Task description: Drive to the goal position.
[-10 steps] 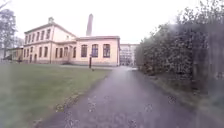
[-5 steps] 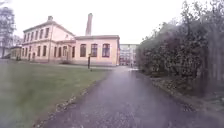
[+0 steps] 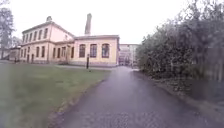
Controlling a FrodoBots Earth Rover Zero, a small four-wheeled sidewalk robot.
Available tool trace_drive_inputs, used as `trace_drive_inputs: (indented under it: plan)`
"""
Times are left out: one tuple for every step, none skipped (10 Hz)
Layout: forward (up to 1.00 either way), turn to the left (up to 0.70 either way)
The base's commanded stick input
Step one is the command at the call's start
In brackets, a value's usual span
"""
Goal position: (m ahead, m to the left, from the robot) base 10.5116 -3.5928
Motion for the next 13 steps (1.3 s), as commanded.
trace_drive_inputs:
  plan:
    - [0.85, -0.14]
    - [0.85, -0.22]
    - [0.85, -0.30]
    - [0.85, -0.02]
    - [0.85, 0.00]
    - [0.85, 0.00]
    - [0.85, 0.00]
    - [0.85, 0.00]
    - [0.85, 0.00]
    - [0.85, 0.00]
    - [0.85, 0.00]
    - [0.85, 0.00]
    - [0.85, 0.00]
